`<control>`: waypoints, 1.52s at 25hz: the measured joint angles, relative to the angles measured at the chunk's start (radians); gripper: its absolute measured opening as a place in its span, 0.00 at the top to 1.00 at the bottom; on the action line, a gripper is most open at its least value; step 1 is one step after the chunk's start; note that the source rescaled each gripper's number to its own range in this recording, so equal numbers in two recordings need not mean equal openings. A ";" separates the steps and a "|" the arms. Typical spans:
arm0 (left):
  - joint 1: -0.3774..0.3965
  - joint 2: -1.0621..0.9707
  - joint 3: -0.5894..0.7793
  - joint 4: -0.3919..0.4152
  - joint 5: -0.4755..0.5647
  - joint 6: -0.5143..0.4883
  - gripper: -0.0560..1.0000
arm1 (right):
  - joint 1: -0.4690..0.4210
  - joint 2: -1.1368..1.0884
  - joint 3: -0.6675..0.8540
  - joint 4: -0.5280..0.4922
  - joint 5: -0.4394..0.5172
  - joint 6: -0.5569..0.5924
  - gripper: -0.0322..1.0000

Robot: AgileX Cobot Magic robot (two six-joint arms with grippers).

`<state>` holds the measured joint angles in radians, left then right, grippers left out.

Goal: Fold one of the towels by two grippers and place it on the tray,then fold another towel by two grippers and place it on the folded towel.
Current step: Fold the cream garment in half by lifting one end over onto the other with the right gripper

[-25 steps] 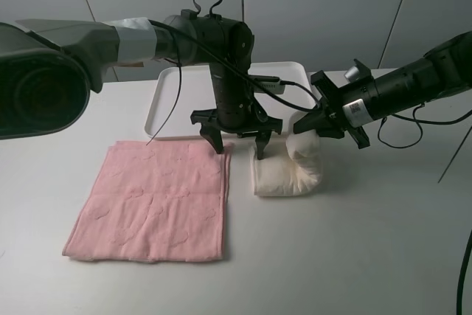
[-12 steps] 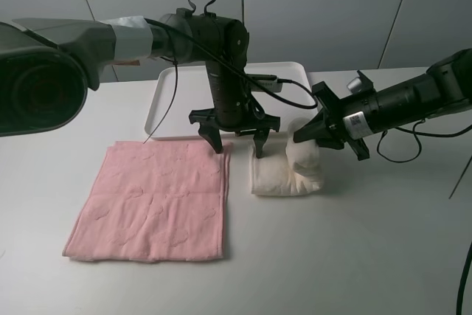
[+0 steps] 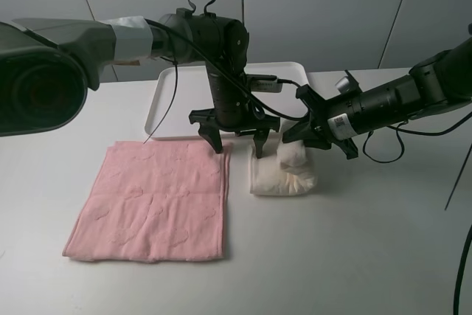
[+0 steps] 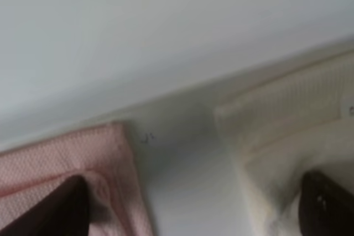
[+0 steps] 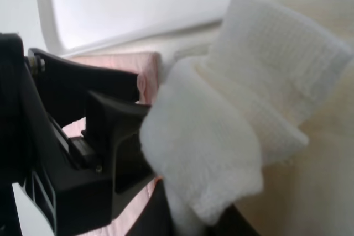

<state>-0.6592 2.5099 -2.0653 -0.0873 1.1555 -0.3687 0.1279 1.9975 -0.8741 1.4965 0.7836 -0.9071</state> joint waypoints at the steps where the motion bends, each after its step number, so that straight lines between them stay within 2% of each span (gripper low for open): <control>1: 0.000 0.000 0.000 0.000 0.000 0.000 0.01 | 0.002 0.000 0.000 0.002 -0.002 -0.002 0.91; 12: 0.001 0.000 0.000 0.000 0.000 0.001 0.01 | 0.025 0.000 0.000 0.006 -0.007 -0.004 0.89; 17: 0.002 0.000 0.000 -0.011 0.000 0.012 0.01 | 0.025 0.000 0.000 -0.001 -0.009 -0.023 0.55; 19: 0.010 0.000 -0.002 -0.020 0.001 0.015 0.01 | 0.025 0.000 0.000 -0.023 -0.011 -0.028 0.49; 25: 0.034 0.000 -0.004 -0.059 0.005 0.026 0.02 | 0.025 0.000 0.000 -0.046 0.036 -0.044 0.49; 29: 0.072 0.007 -0.048 -0.077 0.049 0.063 0.02 | 0.029 0.000 0.000 -0.046 0.045 -0.046 0.49; 35: 0.107 0.009 -0.236 -0.069 0.063 0.095 0.02 | 0.029 0.000 0.000 0.005 0.070 -0.051 0.48; 38: 0.111 0.009 -0.315 -0.067 0.063 0.124 0.02 | 0.029 0.000 0.000 0.031 0.092 -0.074 0.41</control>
<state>-0.5481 2.5186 -2.3804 -0.1541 1.2188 -0.2446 0.1571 1.9975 -0.8741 1.5274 0.8756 -0.9811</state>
